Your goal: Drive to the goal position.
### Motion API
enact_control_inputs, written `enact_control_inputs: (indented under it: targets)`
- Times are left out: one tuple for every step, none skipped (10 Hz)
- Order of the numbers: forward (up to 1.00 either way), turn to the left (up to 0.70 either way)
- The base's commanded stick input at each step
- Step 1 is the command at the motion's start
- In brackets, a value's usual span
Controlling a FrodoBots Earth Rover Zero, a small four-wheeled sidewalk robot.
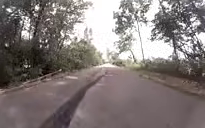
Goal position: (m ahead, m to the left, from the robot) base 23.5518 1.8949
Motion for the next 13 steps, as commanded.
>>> enact_control_inputs:
  targets:
    - [0.70,0.00]
    - [0.70,0.00]
    - [0.70,0.00]
    - [0.70,0.00]
    - [0.70,0.00]
    - [0.70,0.00]
    - [0.70,0.00]
    - [0.70,0.00]
    - [0.70,0.00]
    - [0.70,0.00]
    - [0.70,0.00]
    - [0.70,0.00]
    - [0.70,0.00]
